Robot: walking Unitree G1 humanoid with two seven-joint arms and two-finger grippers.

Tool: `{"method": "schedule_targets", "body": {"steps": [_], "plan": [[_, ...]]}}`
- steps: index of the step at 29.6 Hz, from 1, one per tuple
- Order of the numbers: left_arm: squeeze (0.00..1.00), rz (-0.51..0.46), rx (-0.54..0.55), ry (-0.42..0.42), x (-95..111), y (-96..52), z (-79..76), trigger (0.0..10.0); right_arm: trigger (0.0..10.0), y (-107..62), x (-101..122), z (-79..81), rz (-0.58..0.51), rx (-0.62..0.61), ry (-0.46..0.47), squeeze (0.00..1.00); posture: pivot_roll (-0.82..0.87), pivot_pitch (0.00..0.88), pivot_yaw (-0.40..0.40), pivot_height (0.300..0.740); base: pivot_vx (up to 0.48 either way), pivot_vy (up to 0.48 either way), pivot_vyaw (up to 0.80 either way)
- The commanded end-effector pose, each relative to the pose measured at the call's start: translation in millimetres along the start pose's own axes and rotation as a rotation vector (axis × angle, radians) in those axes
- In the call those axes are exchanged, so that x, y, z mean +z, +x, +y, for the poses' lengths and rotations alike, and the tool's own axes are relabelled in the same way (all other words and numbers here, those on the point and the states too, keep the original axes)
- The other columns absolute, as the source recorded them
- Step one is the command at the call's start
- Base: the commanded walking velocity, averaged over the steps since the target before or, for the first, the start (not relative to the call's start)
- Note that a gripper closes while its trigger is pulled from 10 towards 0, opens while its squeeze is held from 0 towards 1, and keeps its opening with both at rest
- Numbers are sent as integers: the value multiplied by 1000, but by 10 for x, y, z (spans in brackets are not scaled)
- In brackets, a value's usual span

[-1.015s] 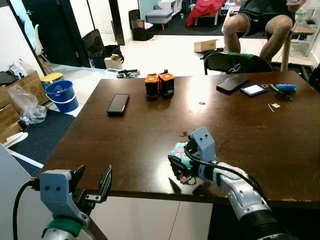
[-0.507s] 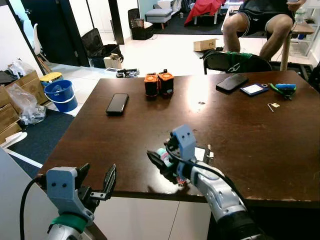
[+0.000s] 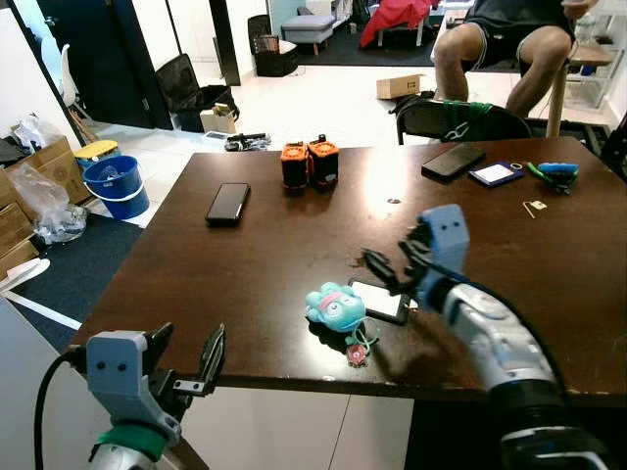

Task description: Hang keys on a hook

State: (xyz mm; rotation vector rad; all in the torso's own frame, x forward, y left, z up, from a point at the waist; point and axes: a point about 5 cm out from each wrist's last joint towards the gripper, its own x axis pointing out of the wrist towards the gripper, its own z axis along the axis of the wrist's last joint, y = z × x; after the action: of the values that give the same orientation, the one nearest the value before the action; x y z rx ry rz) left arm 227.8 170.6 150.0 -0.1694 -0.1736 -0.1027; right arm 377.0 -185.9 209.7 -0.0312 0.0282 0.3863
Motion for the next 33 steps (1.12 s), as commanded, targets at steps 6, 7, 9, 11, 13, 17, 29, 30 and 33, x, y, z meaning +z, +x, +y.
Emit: {"method": "schedule_targets", "body": {"steps": [6,7,9,11,13,17,29,30,33], "plan": [[0,13,10,-3,-6,-49,54,10000,10000,-143,-174,-69,101,21,-2,0,-175,78,164,740,0,0,0],[0,13,6,-5,-8,-49,47,10000,10000,-189,-247,-43,135,42,-8,0,-175,78,164,740,0,0,0],[0,13,6,-5,-8,-49,47,10000,10000,-189,-247,-43,135,42,-8,0,-175,78,164,740,0,0,0],[0,13,4,-6,-8,-44,40,10000,10000,-226,-322,7,166,70,-8,0,-172,81,167,740,0,0,0],[0,12,5,-6,-6,-43,42,10000,10000,-271,-417,84,198,109,-9,0,-172,81,167,740,0,0,0],[0,11,15,-5,-3,-43,52,10000,10000,-304,-498,211,221,163,6,0,-172,86,166,740,0,0,0],[0,16,2,6,-12,-36,30,10000,10000,-205,-535,433,198,159,-15,0,-173,88,164,740,0,0,0],[0,21,-21,11,-16,-40,6,10000,10000,-202,-545,484,201,173,-17,0,-167,86,160,740,0,0,0],[0,40,-90,30,-39,-50,-76,10000,10000,-201,-573,575,210,202,-18,0,-162,81,153,740,0,0,0]]}}
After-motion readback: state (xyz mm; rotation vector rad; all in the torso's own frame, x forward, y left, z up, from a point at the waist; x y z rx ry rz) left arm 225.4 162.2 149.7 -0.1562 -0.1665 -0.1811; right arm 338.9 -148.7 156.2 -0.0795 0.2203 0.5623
